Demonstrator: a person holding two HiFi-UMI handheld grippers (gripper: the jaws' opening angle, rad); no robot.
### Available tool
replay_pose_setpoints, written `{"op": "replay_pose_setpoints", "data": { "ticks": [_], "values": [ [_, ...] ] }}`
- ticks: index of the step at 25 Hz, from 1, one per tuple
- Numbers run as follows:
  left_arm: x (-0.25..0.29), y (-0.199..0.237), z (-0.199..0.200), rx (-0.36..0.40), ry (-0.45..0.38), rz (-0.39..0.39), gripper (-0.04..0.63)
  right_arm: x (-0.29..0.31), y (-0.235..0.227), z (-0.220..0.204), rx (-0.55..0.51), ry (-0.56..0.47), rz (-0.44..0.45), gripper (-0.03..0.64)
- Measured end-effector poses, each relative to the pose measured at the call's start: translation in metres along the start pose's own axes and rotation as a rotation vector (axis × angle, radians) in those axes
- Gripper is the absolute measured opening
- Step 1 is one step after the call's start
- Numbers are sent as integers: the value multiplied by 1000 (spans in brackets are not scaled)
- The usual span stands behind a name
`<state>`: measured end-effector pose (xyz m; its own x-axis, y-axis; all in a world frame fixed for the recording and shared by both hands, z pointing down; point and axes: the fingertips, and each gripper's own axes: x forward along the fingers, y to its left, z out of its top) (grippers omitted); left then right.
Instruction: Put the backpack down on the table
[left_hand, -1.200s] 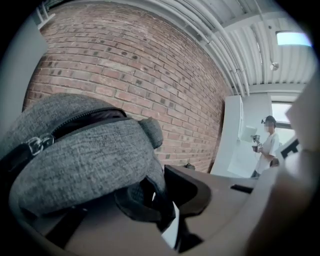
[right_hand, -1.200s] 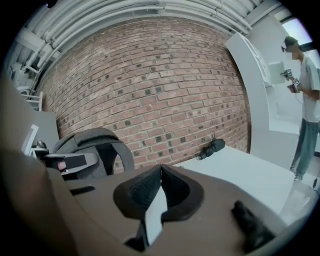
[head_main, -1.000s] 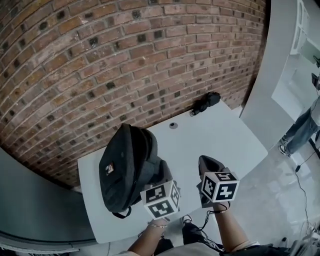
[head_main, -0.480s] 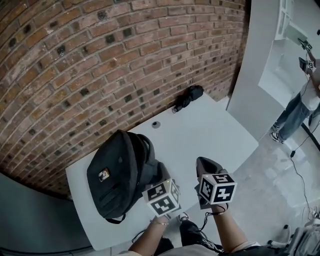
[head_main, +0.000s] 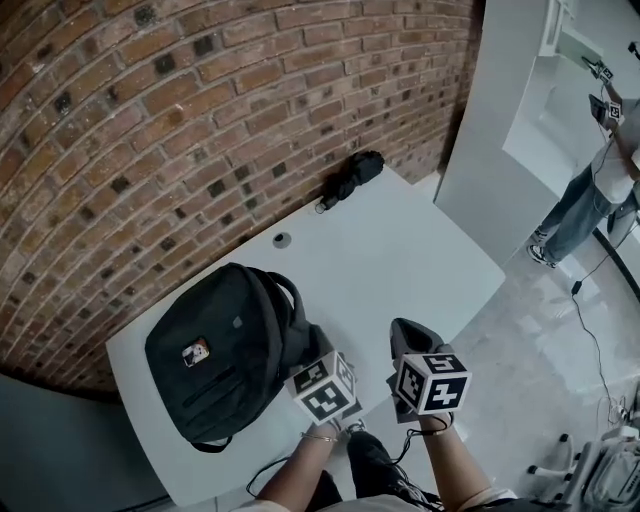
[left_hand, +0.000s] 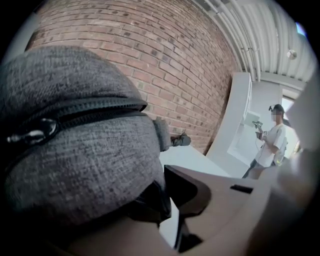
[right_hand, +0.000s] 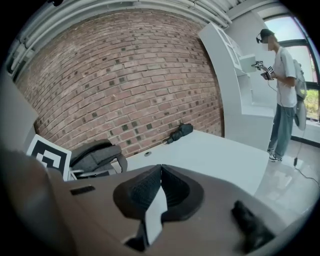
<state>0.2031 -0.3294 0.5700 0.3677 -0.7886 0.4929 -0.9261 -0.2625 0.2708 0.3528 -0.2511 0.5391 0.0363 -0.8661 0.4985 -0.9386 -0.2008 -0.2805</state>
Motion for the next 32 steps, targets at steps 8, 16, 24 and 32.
{"op": "replay_pose_setpoints", "data": {
  "ticks": [8, 16, 24, 32],
  "values": [
    [27, 1, -30, -34, 38, 36, 48, 24, -30, -25, 16, 52, -11, 31],
    [58, 5, -54, -52, 79, 93, 43, 50, -39, -46, 18, 110, 12, 31],
    [79, 10, -74, -68, 110, 131, 40, 64, -50, -64, 52, 152, 22, 31],
    [94, 10, -82, -90, 122, 139, 40, 74, -59, -69, 69, 161, 16, 31]
  ]
}}
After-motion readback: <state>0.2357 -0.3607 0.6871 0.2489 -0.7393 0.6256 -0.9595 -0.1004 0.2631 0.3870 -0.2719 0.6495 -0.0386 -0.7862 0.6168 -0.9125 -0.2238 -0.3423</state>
